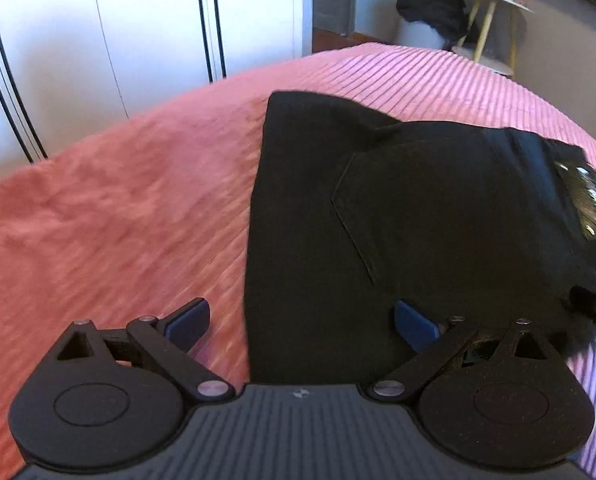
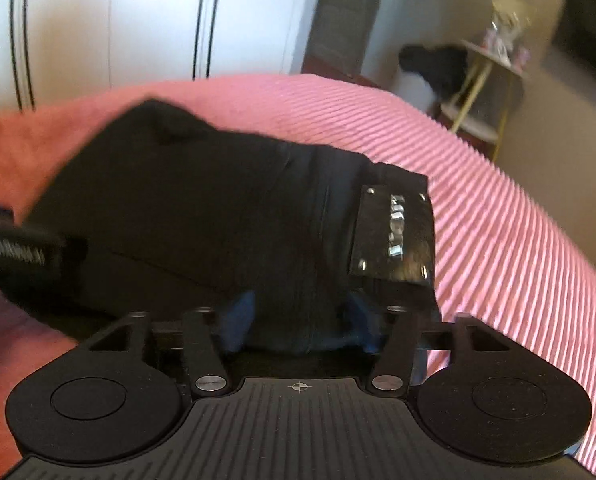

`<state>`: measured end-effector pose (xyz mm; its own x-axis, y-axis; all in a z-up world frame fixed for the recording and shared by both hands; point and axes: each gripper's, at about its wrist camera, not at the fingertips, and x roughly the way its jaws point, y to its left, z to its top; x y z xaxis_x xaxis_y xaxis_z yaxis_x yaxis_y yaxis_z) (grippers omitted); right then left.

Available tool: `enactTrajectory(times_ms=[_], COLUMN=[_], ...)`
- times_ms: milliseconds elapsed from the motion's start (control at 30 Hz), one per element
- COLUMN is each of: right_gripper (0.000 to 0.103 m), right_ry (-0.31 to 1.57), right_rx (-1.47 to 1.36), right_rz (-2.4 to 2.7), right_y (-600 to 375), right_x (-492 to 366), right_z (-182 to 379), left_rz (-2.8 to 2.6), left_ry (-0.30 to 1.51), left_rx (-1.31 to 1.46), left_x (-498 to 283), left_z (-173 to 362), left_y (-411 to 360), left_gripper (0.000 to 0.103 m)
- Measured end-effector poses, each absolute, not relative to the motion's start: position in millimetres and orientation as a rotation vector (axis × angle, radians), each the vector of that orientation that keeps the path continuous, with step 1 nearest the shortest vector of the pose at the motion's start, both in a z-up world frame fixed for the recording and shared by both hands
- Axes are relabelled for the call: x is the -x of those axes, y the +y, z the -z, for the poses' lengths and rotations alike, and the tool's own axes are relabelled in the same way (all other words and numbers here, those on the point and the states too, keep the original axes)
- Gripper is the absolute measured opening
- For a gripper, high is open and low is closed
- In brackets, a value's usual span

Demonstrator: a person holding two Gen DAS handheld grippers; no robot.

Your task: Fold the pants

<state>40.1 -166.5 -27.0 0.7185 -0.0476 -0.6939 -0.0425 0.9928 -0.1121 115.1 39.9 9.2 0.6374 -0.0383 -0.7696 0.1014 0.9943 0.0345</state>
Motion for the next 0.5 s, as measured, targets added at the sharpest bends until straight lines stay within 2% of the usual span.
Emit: enactTrajectory(times_ms=[133, 333, 500], right_gripper=[0.096, 0.097, 0.101], right_ry=[0.84, 0.845, 0.754], right_rx=[0.086, 0.0, 0.017], right_rz=[-0.034, -0.034, 0.015], right_y=[-159.0, -152.8, -149.0], right_x=[5.7, 47.2, 50.0], right_z=[36.5, 43.3, 25.5], left_rz=[0.132, 0.168, 0.158], left_ry=[0.867, 0.836, 0.804], left_rx=[-0.036, -0.106, -0.088], left_x=[-67.0, -26.6, -23.4], left_z=[-14.3, -11.5, -18.6], left_y=[42.1, 27.9, 30.5], left_gripper=[0.099, 0.099, 0.099])
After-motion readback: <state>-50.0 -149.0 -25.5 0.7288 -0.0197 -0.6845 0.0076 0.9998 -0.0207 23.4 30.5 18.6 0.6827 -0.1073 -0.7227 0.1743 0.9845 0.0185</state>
